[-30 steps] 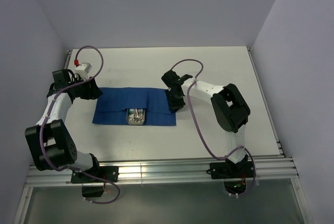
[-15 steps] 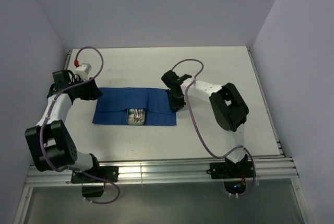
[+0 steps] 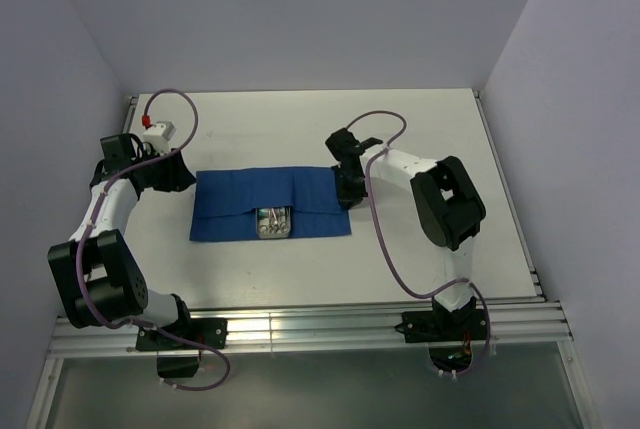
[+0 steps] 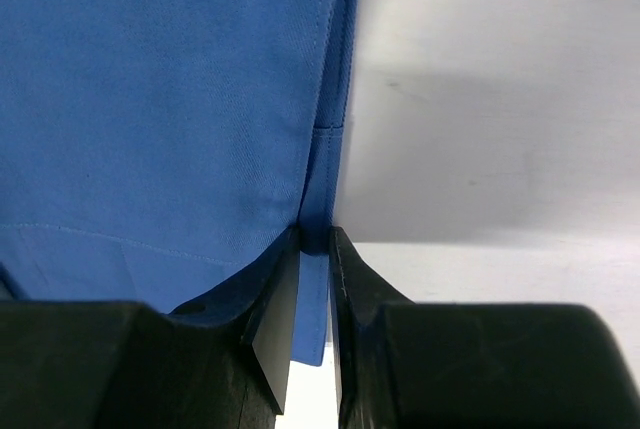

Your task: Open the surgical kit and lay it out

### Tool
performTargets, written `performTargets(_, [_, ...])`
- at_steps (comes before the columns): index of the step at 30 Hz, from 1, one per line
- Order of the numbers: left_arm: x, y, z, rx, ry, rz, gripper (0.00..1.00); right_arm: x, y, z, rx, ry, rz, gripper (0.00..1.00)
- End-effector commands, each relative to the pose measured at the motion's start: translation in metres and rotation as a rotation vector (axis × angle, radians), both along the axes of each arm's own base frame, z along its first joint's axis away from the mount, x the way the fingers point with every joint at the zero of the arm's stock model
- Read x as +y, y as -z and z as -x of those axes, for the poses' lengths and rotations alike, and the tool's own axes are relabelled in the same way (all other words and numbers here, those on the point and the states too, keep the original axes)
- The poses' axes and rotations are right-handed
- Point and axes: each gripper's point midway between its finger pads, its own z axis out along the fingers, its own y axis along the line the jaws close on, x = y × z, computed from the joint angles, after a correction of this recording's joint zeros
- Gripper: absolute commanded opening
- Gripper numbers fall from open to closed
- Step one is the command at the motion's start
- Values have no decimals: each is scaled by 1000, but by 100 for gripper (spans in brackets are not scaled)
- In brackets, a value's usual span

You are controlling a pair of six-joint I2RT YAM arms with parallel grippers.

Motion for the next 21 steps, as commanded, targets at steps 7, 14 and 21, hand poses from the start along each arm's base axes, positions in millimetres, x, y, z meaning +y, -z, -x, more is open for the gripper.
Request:
performTargets(7, [3,-14,-9,-64,19,-30,49,-80,18,19,67,43,217,24])
performTargets(14, [-12,-13,3,-135,162,-84,49,-105,15,22,86,59,254,24])
performTargets(21, [-47,-8,28,-227,440,-202,49,-99,-1,16,92,-6,170,23])
